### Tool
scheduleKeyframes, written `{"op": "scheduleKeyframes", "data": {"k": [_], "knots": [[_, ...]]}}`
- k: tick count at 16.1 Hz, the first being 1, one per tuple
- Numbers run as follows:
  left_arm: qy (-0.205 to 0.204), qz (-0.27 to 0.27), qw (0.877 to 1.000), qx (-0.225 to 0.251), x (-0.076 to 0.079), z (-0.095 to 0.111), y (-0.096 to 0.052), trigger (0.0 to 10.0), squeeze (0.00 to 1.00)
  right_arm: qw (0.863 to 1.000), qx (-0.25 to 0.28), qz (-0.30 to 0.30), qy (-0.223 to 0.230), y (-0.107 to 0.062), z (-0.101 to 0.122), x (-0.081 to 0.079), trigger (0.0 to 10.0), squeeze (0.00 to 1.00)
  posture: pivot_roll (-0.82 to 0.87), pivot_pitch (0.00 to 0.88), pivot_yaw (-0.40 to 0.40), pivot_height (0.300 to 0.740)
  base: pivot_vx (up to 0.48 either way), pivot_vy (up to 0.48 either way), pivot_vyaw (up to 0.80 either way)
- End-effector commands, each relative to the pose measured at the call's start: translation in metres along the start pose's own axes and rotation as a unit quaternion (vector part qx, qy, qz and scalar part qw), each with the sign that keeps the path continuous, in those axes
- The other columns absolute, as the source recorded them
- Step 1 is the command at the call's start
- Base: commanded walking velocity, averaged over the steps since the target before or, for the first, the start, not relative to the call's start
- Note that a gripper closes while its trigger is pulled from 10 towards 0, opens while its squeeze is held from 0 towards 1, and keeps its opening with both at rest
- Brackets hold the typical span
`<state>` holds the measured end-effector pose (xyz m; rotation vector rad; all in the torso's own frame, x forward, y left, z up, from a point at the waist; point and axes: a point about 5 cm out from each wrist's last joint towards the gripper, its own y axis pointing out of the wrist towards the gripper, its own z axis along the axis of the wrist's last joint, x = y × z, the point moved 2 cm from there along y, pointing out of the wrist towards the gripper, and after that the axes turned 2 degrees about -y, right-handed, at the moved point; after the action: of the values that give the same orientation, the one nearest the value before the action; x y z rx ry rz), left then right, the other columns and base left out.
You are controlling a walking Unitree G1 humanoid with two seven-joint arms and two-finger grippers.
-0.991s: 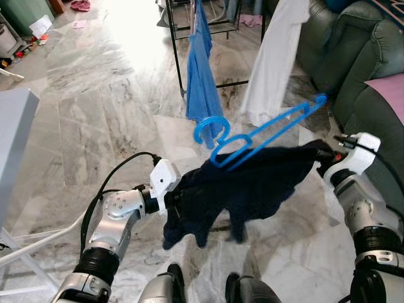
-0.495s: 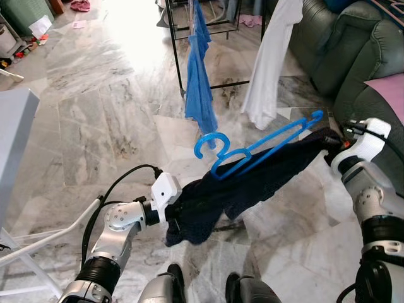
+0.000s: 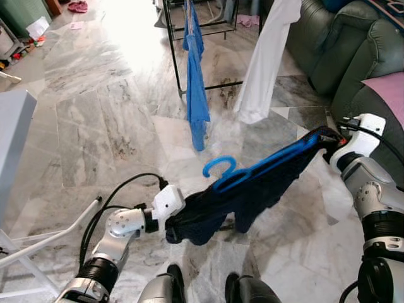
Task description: Hang hanger
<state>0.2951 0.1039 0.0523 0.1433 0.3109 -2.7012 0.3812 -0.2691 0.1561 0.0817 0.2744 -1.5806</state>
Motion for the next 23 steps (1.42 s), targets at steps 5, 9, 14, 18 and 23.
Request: {"op": "scheduleKeyframes", "data": {"k": [5,9,14,18,23], "knots": [[-0.002,0.026,0.994,-0.110,-0.001,-0.039,-0.027,0.0,0.00,0.997,0.057,-0.003,-0.042,-0.002,0.043,0.002,0.0,0.00,-0.18,0.223,0.025,0.740,0.000,0.000,0.00],[0.018,0.070,0.986,-0.149,-0.012,-0.043,-0.025,0.0,0.00,0.994,0.064,0.053,-0.077,-0.001,0.052,-0.029,0.0,0.00,-0.18,0.224,0.028,0.740,0.000,0.000,0.00],[0.025,0.107,0.982,-0.155,-0.012,-0.040,-0.002,0.0,0.00,0.978,0.036,0.146,-0.146,-0.009,0.028,-0.088,0.0,0.00,-0.19,0.226,0.026,0.740,0.000,0.000,0.00],[0.009,0.125,0.984,-0.130,-0.008,-0.031,0.020,0.0,0.00,0.976,0.011,0.172,-0.136,-0.015,0.007,-0.111,0.0,0.00,-0.19,0.225,0.026,0.740,0.000,0.000,0.00],[-0.012,0.137,0.986,-0.091,-0.011,-0.014,0.037,0.0,0.00,0.958,-0.045,0.234,-0.163,-0.026,-0.036,-0.145,0.0,0.00,-0.19,0.223,0.026,0.740,0.000,0.000,0.00]]}}
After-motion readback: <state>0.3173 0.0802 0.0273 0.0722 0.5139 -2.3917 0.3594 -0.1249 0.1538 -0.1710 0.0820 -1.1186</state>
